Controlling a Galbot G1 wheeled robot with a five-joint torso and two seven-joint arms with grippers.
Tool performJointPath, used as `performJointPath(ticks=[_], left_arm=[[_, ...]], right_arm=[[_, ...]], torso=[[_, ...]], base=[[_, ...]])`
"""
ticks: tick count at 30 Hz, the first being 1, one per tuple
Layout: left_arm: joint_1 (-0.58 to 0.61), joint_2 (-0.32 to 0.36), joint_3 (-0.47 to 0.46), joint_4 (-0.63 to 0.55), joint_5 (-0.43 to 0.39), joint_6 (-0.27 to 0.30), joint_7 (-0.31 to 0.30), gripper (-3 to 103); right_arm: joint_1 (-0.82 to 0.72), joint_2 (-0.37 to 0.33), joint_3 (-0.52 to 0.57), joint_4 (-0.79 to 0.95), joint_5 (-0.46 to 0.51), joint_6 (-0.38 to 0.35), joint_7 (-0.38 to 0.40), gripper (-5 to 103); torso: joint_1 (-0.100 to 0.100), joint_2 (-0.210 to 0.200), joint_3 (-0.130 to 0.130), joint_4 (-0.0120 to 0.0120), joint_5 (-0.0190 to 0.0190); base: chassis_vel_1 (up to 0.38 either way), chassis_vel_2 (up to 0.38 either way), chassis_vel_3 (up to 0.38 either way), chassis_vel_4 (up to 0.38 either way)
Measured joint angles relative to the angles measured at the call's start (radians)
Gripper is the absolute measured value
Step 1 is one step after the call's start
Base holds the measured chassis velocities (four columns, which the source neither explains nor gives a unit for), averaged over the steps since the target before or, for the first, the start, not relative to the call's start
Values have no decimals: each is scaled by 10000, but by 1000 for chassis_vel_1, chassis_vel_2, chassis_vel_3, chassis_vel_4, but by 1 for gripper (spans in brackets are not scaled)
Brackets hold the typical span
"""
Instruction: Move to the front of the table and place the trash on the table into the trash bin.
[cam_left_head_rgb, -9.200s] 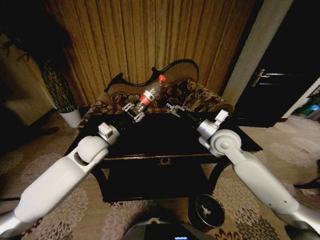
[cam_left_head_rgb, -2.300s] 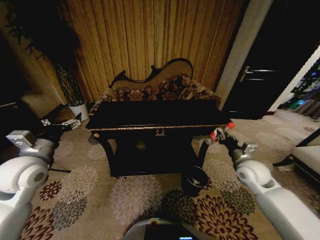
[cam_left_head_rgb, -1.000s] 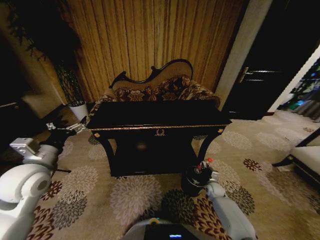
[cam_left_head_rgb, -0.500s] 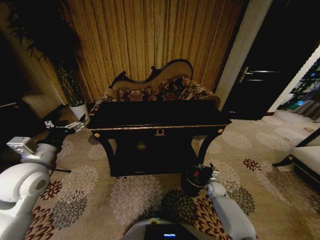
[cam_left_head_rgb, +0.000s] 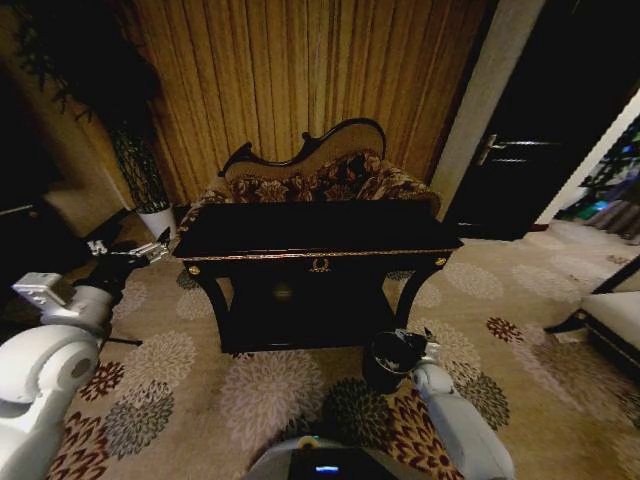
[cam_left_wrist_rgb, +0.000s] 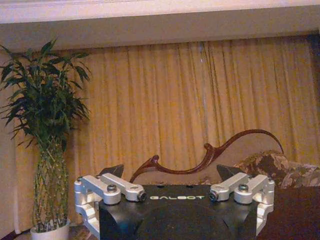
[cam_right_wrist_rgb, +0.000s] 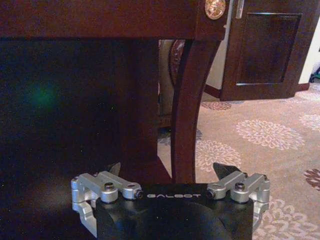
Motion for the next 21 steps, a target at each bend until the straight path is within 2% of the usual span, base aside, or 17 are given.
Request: performJointPath(ticks=[9, 13, 15, 18, 21], left_arm=[[-9, -18, 60, 17, 5, 0, 7, 100], [-34, -40, 82, 54, 14, 0, 26, 100], [-56, -55, 101, 92, 28, -48, 59, 100], [-57, -76, 101, 104, 30, -71, 98, 100], [-15, -198, 60, 110, 35, -118, 185, 100]], right_arm=[[-31, -96, -29, 66, 17, -31, -1, 100], [-169, -205, -3, 365, 208, -301, -1, 100], [-517, -417, 12, 963, 475, -671, -121, 100], [-748, -599, 22, 1453, 635, -828, -241, 100], [-1268, -1159, 131, 3215, 1236, -1149, -340, 100]], torso=[[0, 0, 0, 0, 1], [0, 0, 0, 2, 0], [0, -1, 0, -1, 2], [0, 0, 0, -3, 1], [0, 0, -1, 0, 1]], base=[[0, 0, 0, 0], [0, 0, 0, 0], [0, 0, 0, 0], [0, 0, 0, 0], [0, 0, 0, 0]])
